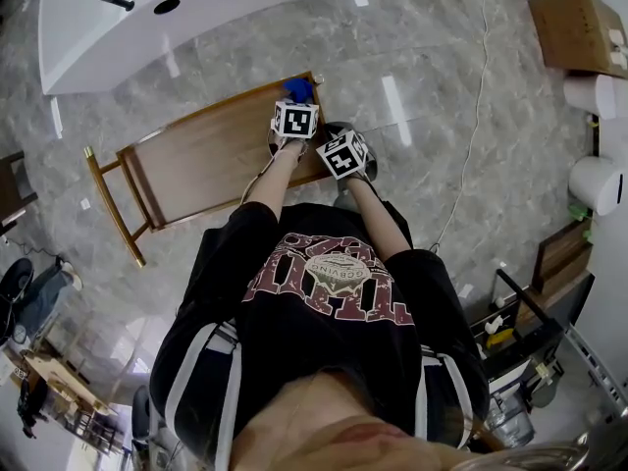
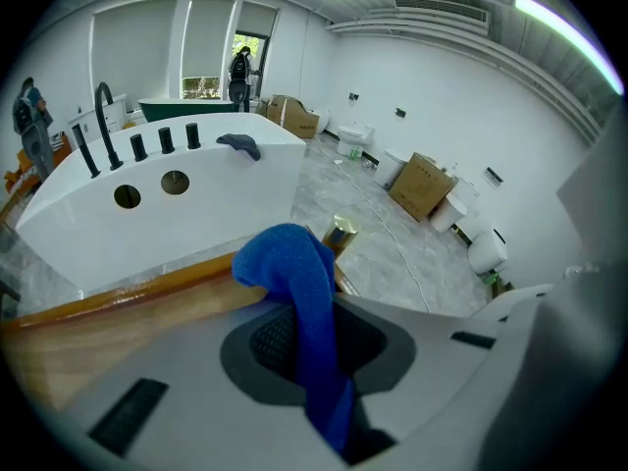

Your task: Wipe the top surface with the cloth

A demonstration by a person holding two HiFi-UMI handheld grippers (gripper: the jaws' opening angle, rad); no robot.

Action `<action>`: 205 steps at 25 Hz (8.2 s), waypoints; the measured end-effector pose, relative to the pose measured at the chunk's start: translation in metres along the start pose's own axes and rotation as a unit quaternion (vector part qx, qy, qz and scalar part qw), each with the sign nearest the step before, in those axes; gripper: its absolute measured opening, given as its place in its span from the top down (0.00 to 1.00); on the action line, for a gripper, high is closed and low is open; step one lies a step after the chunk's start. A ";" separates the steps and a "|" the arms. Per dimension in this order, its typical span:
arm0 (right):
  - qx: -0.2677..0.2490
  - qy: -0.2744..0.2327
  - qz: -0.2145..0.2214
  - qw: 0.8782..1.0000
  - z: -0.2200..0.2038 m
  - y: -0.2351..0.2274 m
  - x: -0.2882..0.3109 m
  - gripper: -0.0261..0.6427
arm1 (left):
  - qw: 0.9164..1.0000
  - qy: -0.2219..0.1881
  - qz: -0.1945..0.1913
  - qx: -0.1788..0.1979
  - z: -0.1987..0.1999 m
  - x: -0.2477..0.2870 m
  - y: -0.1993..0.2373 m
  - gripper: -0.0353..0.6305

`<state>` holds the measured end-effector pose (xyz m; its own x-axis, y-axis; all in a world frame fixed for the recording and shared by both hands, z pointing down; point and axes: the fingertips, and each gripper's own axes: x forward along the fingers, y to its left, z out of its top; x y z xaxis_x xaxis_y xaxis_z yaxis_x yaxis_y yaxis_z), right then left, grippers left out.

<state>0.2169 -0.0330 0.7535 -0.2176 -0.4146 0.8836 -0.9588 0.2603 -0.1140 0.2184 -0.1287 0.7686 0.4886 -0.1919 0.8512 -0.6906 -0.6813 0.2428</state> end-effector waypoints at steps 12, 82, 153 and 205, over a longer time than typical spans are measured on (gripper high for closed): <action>0.005 -0.010 0.002 1.000 0.002 0.000 -0.003 0.93 | 0.998 0.002 -0.043 -0.044 -0.033 -0.015 -0.028 0.80; -0.032 0.008 0.044 0.998 0.078 0.168 0.059 0.94 | 0.990 -0.028 -0.023 -0.134 -0.144 -0.132 0.153 0.80; -0.092 0.011 0.088 0.992 0.127 0.360 0.114 0.94 | 0.969 -0.016 0.110 -0.222 -0.292 -0.282 0.407 0.80; -0.131 0.027 0.128 0.983 0.087 0.370 0.107 0.93 | 0.956 0.005 0.183 -0.229 -0.345 -0.303 0.379 0.80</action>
<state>-0.1769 -0.0570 0.7661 -0.4283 -0.2623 0.8647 -0.7929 0.5682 -0.2204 -0.3750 -0.0849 0.7629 0.1663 -0.3490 0.9222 -0.9764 -0.1890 0.1045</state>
